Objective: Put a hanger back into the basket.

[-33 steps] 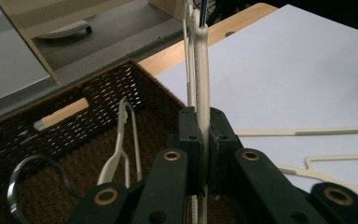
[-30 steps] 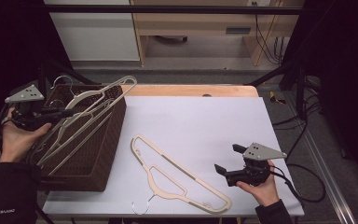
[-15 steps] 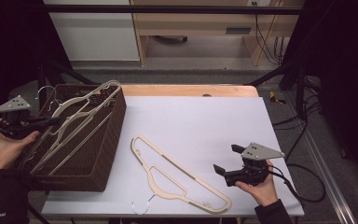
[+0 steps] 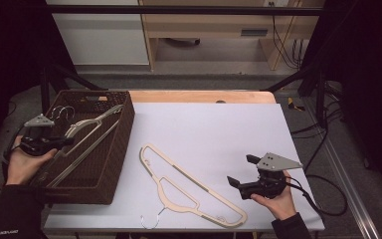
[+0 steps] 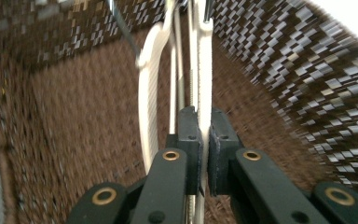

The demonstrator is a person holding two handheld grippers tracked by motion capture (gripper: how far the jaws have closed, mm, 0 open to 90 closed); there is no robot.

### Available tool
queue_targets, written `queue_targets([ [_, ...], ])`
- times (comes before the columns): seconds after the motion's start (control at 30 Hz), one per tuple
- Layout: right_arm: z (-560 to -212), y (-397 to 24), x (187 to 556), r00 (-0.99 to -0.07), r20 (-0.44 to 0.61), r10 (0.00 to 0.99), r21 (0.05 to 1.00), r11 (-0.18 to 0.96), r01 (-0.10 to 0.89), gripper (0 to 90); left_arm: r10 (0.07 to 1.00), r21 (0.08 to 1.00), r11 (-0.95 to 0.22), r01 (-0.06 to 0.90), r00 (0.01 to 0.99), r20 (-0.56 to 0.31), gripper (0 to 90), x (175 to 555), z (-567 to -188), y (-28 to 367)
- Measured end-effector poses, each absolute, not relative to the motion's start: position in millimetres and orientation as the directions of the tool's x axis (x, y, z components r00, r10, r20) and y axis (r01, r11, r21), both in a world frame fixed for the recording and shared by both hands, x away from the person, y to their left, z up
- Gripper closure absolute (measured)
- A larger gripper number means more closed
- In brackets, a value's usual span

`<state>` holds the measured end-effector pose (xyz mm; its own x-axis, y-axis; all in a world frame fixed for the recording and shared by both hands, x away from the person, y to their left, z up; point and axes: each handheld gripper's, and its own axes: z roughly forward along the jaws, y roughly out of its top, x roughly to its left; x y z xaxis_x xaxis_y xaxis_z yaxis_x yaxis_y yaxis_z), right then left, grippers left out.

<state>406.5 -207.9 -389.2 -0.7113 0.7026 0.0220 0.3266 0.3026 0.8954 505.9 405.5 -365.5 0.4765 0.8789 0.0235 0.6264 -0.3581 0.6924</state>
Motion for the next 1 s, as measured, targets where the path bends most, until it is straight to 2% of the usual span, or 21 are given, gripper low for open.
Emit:
queue_targets([
  [0.07, -390, -207, 407, -0.712, 0.023, 0.702, 0.894, 0.305, 0.330, 6.6, 0.911, 0.698, -0.302, 0.650, 0.413, 0.010, 79.7, 504, -368, 407],
  [0.17, -391, -206, 407, -0.714, 0.023, 0.700, 0.891, 0.310, 0.333, 6.6, 0.923, 0.712, -0.275, 0.646, 0.384, 0.009, 72.3, 499, -364, 410],
  [0.33, -391, -205, 407, -0.716, 0.028, 0.698, 0.892, 0.305, 0.333, 6.6, 0.940, 0.784, -0.213, 0.582, 0.341, 0.003, 62.1, 474, -351, 418],
  [0.4, -390, -204, 407, -0.714, 0.031, 0.699, 0.894, 0.300, 0.332, 6.7, 0.936, 0.810, -0.196, 0.552, 0.352, -0.013, 54.9, 464, -346, 417],
  [0.5, -390, -203, 407, -0.715, 0.031, 0.698, 0.894, 0.301, 0.332, 6.8, 0.923, 0.843, -0.197, 0.500, 0.384, -0.012, 50.9, 450, -340, 408],
  [0.63, -389, -200, 406, -0.716, 0.029, 0.697, 0.893, 0.304, 0.332, 7.1, 0.892, 0.899, -0.169, 0.404, 0.452, -0.035, 39.2, 431, -336, 380],
  [0.7, -389, -200, 406, -0.717, 0.029, 0.697, 0.892, 0.306, 0.333, 7.0, 0.883, 0.906, -0.162, 0.391, 0.467, -0.044, 37.7, 428, -337, 373],
  [0.87, -391, -197, 405, -0.716, 0.032, 0.698, 0.887, 0.310, 0.341, 7.1, 0.832, 0.927, -0.171, 0.333, 0.553, -0.046, 25.2, 412, -342, 333],
  [1.0, -392, -196, 404, -0.716, 0.029, 0.698, 0.886, 0.314, 0.342, 6.9, 0.811, 0.932, -0.174, 0.319, 0.582, -0.048, 18.1, 407, -347, 315],
])
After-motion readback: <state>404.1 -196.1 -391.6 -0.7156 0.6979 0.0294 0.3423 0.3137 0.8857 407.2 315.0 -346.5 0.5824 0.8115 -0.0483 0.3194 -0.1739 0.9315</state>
